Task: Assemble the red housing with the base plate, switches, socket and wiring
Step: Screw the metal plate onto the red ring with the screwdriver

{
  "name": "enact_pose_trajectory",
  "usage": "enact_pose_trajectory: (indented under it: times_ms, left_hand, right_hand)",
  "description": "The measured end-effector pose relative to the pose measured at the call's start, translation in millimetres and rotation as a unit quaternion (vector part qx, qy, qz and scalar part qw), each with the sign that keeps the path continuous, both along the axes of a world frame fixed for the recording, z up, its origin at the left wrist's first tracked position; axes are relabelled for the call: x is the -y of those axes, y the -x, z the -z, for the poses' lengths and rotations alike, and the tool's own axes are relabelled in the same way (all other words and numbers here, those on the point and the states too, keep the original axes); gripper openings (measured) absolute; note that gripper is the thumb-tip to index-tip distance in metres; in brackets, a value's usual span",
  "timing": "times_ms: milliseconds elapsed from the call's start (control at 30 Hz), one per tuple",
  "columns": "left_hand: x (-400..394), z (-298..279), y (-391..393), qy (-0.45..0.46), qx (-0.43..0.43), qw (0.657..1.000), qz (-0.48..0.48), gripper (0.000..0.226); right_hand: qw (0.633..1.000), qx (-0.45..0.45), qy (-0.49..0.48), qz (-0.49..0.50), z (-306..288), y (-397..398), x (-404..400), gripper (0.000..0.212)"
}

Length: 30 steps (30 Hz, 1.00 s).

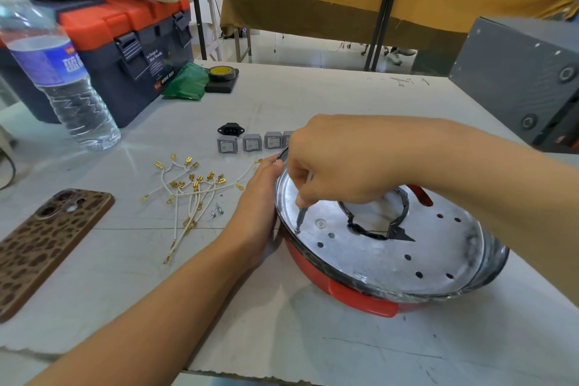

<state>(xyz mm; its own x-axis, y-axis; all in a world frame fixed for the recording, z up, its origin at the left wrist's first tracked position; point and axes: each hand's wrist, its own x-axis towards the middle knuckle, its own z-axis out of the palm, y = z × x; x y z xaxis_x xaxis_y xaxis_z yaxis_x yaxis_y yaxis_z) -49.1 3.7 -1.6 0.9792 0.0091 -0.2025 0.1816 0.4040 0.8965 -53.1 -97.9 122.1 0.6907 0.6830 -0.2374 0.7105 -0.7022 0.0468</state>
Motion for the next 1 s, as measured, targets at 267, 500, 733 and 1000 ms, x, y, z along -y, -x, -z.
enact_pose_trajectory:
  times_ms: [267,500,733,1000]
  left_hand:
    - [-2.6,0.8,0.0,-0.036,0.043,0.998,0.023,0.042]
    - [-7.4,0.7,0.2,-0.082,0.103,0.990,0.046,0.035]
    - [-23.3,-5.4,-8.9,-0.159,0.111,0.980,-0.055,0.026]
    - [-79.5,-21.9,11.5,-0.346,0.161,0.924,-0.028,0.020]
  right_hand:
    - [0.971,-0.136,-0.192,0.050,3.3,-6.8,22.2,0.006]
    - [0.901,-0.186,-0.381,0.091,31.0,1.8,29.4,0.025]
    - [0.874,-0.112,-0.448,0.149,26.2,11.5,46.3,0.036]
    - [0.889,-0.111,-0.417,0.154,43.9,20.8,72.3,0.021]
